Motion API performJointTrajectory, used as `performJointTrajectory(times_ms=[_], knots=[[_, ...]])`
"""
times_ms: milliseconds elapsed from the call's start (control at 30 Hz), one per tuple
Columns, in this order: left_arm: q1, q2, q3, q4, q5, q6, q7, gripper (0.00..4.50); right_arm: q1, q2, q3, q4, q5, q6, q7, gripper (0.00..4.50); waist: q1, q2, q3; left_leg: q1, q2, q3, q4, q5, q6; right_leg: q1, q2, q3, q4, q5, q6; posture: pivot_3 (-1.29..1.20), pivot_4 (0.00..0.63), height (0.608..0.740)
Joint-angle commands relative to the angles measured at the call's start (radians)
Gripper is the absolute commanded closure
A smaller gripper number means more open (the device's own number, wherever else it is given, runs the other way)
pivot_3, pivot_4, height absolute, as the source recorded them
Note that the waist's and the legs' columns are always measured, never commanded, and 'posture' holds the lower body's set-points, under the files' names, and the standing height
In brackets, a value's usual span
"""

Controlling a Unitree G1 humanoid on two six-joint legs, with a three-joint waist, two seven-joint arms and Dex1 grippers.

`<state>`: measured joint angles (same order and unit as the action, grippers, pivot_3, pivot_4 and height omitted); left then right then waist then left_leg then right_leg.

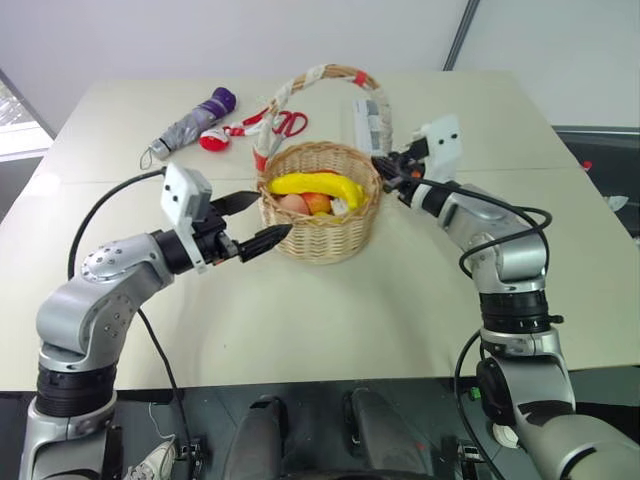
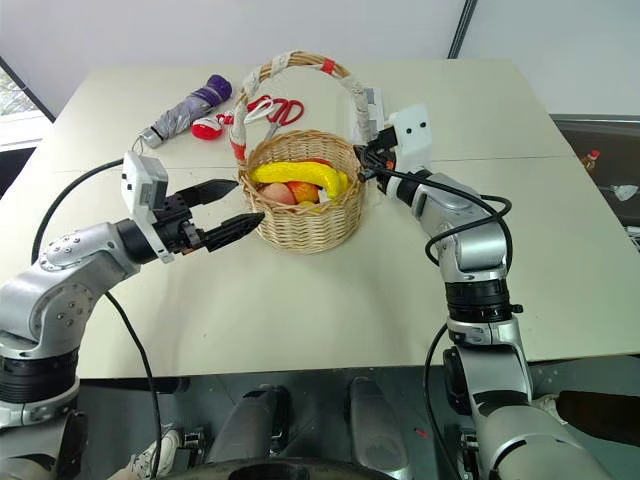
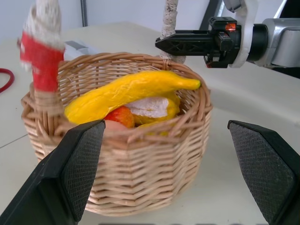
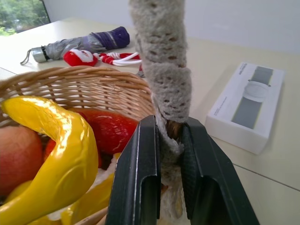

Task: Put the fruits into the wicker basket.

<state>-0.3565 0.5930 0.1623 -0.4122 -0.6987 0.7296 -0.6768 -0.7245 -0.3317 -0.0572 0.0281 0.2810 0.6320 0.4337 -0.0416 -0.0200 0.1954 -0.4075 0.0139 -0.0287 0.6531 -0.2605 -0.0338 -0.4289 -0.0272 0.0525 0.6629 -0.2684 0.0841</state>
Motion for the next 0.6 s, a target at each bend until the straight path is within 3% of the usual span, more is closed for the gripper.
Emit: performJointTrajectory(times_ms=[33, 167, 367, 600], knots=[[-0.012, -0.008, -0.010, -0.026, -0.010, -0.016, -0.001, 0.00, -0.020, -0.026, -0.054, -0.069, 0.004, -0.034, -0.027, 4.44, 0.000, 0.000, 0.000, 0.000, 0.000, 0.000, 0.000, 0.000, 0.000, 0.000, 0.000, 0.000, 0.000, 0.000, 0.000, 0.00, 0.150, 0.740], [-0.025, -0.015, -0.023, -0.011, -0.003, -0.024, -0.004, 0.00, 0.009, -0.100, -0.155, -0.083, -0.022, -0.058, -0.096, 4.44, 0.006, 0.000, 0.000, 0.000, 0.000, 0.000, 0.000, 0.000, 0.000, 0.000, 0.000, 0.000, 0.000, 0.000, 0.000, 0.00, 0.150, 0.740], [-0.051, -0.029, -0.048, 0.031, 0.014, -0.044, -0.015, 0.00, 0.058, -0.233, -0.335, 0.053, -0.079, -0.147, -0.235, 4.44, 0.026, 0.000, 0.000, -0.001, -0.002, 0.003, 0.000, 0.000, 0.000, 0.000, -0.001, 0.000, -0.001, 0.000, 0.000, 0.00, 0.150, 0.740], [-0.080, -0.047, -0.075, 0.079, 0.045, -0.075, -0.024, 0.00, 0.062, -0.254, -0.369, 0.217, -0.097, -0.262, -0.269, 4.44, -0.006, 0.001, 0.000, 0.001, -0.001, 0.006, 0.000, 0.000, 0.000, 0.000, 0.001, 0.002, 0.000, 0.000, 0.000, 0.00, 0.150, 0.740]])
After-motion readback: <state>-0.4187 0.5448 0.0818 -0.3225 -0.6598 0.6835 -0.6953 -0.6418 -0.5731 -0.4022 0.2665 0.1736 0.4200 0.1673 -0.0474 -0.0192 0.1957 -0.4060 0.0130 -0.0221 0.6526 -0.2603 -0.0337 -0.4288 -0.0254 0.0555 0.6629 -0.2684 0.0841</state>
